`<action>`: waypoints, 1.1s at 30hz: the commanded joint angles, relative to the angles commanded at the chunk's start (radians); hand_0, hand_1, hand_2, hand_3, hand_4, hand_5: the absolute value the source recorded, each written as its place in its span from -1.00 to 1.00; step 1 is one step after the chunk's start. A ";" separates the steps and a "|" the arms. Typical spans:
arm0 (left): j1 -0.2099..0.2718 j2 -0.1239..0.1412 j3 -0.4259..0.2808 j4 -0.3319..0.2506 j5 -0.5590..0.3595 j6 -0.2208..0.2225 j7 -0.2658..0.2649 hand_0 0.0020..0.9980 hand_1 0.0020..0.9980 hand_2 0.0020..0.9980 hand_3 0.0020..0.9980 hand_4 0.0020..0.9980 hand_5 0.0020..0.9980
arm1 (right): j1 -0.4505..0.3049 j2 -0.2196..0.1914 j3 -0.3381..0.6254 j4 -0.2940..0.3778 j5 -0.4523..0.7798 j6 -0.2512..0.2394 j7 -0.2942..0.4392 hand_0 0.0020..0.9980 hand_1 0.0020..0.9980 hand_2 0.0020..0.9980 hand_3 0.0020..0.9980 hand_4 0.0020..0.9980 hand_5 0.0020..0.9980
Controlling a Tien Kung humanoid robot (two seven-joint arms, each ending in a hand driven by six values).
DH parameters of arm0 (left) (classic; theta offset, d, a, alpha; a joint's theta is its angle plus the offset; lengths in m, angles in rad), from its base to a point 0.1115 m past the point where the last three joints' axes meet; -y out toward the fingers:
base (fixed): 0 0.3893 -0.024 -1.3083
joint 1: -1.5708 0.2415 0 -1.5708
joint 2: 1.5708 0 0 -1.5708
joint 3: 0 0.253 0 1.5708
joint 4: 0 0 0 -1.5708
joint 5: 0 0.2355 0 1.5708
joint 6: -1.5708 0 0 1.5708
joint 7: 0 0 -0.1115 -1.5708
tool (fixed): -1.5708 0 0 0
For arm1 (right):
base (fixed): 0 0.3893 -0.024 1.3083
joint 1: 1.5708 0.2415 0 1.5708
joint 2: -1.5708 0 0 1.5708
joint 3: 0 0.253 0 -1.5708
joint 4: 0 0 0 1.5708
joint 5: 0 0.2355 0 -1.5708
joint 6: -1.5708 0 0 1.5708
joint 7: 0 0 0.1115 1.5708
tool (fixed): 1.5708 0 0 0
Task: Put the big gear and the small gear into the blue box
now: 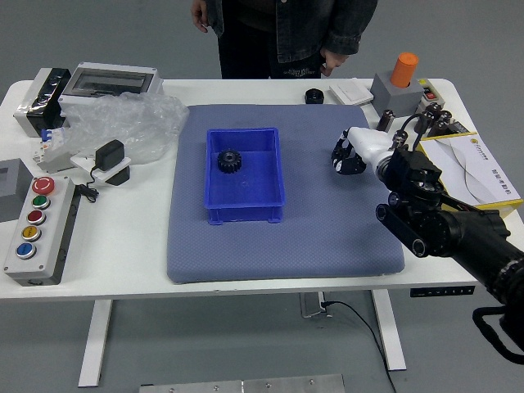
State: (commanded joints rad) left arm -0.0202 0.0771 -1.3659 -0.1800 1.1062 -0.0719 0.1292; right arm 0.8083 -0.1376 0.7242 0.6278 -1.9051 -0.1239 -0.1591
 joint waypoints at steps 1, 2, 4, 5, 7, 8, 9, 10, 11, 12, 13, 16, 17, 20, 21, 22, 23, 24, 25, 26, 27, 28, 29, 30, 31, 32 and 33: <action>0.000 0.000 0.000 0.000 0.000 0.000 0.000 0.46 0.36 0.43 0.43 -0.10 -0.98 | -0.002 -0.003 0.010 0.010 -0.005 -0.001 -0.002 0.19 -0.07 -0.03 0.07 0.01 -0.78; 0.000 0.000 0.000 0.000 0.000 0.000 0.000 0.46 0.36 0.43 0.43 -0.10 -0.98 | -0.005 -0.006 0.022 0.025 -0.011 -0.003 -0.005 0.19 -0.07 -0.03 0.07 0.01 -0.78; 0.001 0.001 0.000 0.000 -0.001 0.000 0.000 0.46 0.36 0.43 0.43 -0.10 -0.98 | -0.010 -0.012 0.044 0.054 -0.022 -0.006 -0.010 0.19 -0.07 -0.03 0.07 0.01 -0.78; 0.001 0.001 0.000 0.000 -0.001 0.000 0.000 0.46 0.36 0.43 0.43 -0.10 -0.98 | -0.013 -0.016 0.055 0.072 -0.028 -0.008 -0.013 0.19 -0.07 -0.03 0.07 0.01 -0.78; 0.001 0.002 -0.001 0.000 -0.001 0.000 -0.001 0.46 0.36 0.44 0.43 -0.10 -0.97 | -0.022 -0.023 0.078 0.114 -0.042 -0.013 -0.021 0.19 -0.07 -0.03 0.07 0.04 -0.80; 0.002 0.002 -0.001 0.000 0.000 0.000 -0.001 0.46 0.36 0.44 0.43 -0.10 -0.97 | -0.026 -0.026 0.086 0.133 -0.048 -0.015 -0.025 0.19 -0.07 -0.03 0.07 0.04 -0.80; 0.002 0.003 -0.001 0.000 0.000 0.000 -0.001 0.46 0.36 0.44 0.43 -0.10 -0.97 | -0.031 -0.028 0.095 0.154 -0.054 -0.016 -0.028 0.19 -0.07 -0.03 0.07 0.04 -0.80; 0.002 0.003 -0.001 0.000 0.000 0.000 -0.001 0.46 0.36 0.44 0.43 -0.10 -0.97 | -0.036 -0.030 0.102 0.176 -0.061 -0.018 -0.032 0.19 -0.07 -0.03 0.07 0.04 -0.80; 0.003 0.003 -0.002 0.000 0.001 0.000 -0.001 0.46 0.36 0.44 0.43 -0.10 -0.97 | -0.041 -0.032 0.108 0.197 -0.069 -0.018 -0.036 0.19 -0.07 -0.03 0.07 0.04 -0.80; 0.003 0.003 -0.002 0.000 0.001 0.000 -0.001 0.46 0.36 0.44 0.43 -0.10 -0.97 | -0.048 -0.033 0.112 0.223 -0.077 -0.019 -0.041 0.19 -0.07 -0.03 0.07 0.06 -0.80; 0.004 0.003 -0.002 0.000 0.002 0.000 -0.001 0.46 0.36 0.44 0.43 -0.10 -0.97 | -0.054 -0.033 0.113 0.244 -0.082 -0.019 -0.045 0.19 -0.07 -0.03 0.07 0.06 -0.80; 0.004 0.003 -0.003 0.000 0.003 -0.001 -0.001 0.46 0.36 0.44 0.43 -0.10 -0.97 | -0.071 -0.031 0.108 0.316 -0.095 -0.019 -0.056 0.19 -0.07 -0.03 0.07 0.06 -0.80; 0.004 0.003 -0.004 0.000 0.004 -0.001 -0.001 0.46 0.36 0.44 0.43 -0.10 -0.97 | -0.081 -0.027 0.104 0.348 -0.098 -0.019 -0.060 0.20 -0.07 -0.03 0.08 0.09 -0.81; 0.004 0.002 -0.004 0.000 0.006 -0.001 -0.001 0.46 0.36 0.44 0.43 -0.10 -0.97 | -0.098 -0.015 0.094 0.418 -0.099 -0.021 -0.067 0.20 -0.07 -0.03 0.08 0.09 -0.81; 0.004 0.002 -0.004 0.000 0.006 -0.001 -0.001 0.46 0.36 0.44 0.43 -0.10 -0.97 | -0.103 -0.011 0.091 0.435 -0.099 -0.021 -0.069 0.20 -0.07 -0.03 0.08 0.09 -0.81; 0.004 0.002 -0.003 0.000 0.006 -0.001 -0.001 0.46 0.36 0.44 0.43 -0.10 -0.97 | -0.108 -0.005 0.087 0.458 -0.099 -0.021 -0.071 0.20 -0.07 -0.03 0.08 0.09 -0.81; 0.004 0.002 -0.003 0.000 0.006 -0.001 -0.001 0.46 0.36 0.44 0.43 -0.10 -0.97 | -0.114 0.001 0.084 0.480 -0.099 -0.022 -0.073 0.20 -0.07 -0.03 0.08 0.09 -0.81; 0.005 0.003 -0.003 0.000 0.007 -0.001 -0.001 0.46 0.36 0.44 0.43 -0.10 -0.97 | -0.118 0.006 0.081 0.498 -0.099 -0.022 -0.074 0.21 -0.06 -0.03 0.09 0.13 -0.81; 0.005 0.003 -0.002 0.000 0.007 -0.001 0.000 0.46 0.36 0.44 0.43 -0.10 -0.97 | -0.124 0.014 0.077 0.520 -0.099 -0.022 -0.076 0.21 -0.06 -0.03 0.09 0.13 -0.81; 0.006 0.003 -0.002 0.000 0.007 -0.001 0.000 0.46 0.36 0.44 0.43 -0.10 -0.97 | -0.128 0.019 0.075 0.531 -0.099 -0.023 -0.076 0.21 -0.06 -0.03 0.09 0.13 -0.81; 0.006 0.003 -0.001 0.000 0.007 -0.001 0.000 0.46 0.36 0.44 0.43 -0.10 -0.97 | -0.132 0.025 0.071 0.543 -0.098 -0.023 -0.078 0.21 -0.06 -0.03 0.09 0.13 -0.81; 0.006 0.003 -0.001 0.000 0.008 -0.001 0.000 0.46 0.36 0.44 0.43 -0.10 -0.97 | -0.136 0.032 0.065 0.554 -0.097 -0.023 -0.079 0.21 -0.06 -0.03 0.09 0.13 -0.81; 0.006 0.003 -0.001 0.000 0.008 -0.001 0.000 0.46 0.36 0.44 0.43 -0.10 -0.97 | -0.138 0.037 0.062 0.559 -0.096 -0.023 -0.079 0.21 -0.06 -0.03 0.09 0.13 -0.81; 0.006 0.003 -0.001 0.000 0.008 -0.002 0.000 0.46 0.36 0.44 0.43 -0.10 -0.97 | -0.141 0.041 0.059 0.563 -0.095 -0.023 -0.080 0.23 -0.06 -0.03 0.11 0.14 -0.80; 0.007 0.003 -0.001 0.000 0.009 -0.002 0.000 0.46 0.36 0.44 0.43 -0.10 -0.97 | -0.144 0.046 0.056 0.566 -0.093 -0.023 -0.080 0.23 -0.06 -0.03 0.11 0.14 -0.80; 0.007 0.002 -0.001 0.000 0.008 -0.002 0.000 0.46 0.36 0.44 0.43 -0.10 -0.97 | -0.147 0.050 0.053 0.568 -0.091 -0.024 -0.080 0.23 -0.06 -0.03 0.11 0.14 -0.80; 0.007 0.002 0.000 0.000 0.008 -0.002 0.000 0.46 0.36 0.44 0.43 -0.10 -0.97 | -0.151 0.054 0.050 0.570 -0.089 -0.025 -0.080 0.23 -0.06 -0.03 0.11 0.14 -0.80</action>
State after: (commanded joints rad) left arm -0.0134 0.0793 -1.3662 -0.1800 1.1142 -0.0736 0.1289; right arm 0.6572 -0.0832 0.7741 1.1978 -1.9937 -0.1486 -0.2389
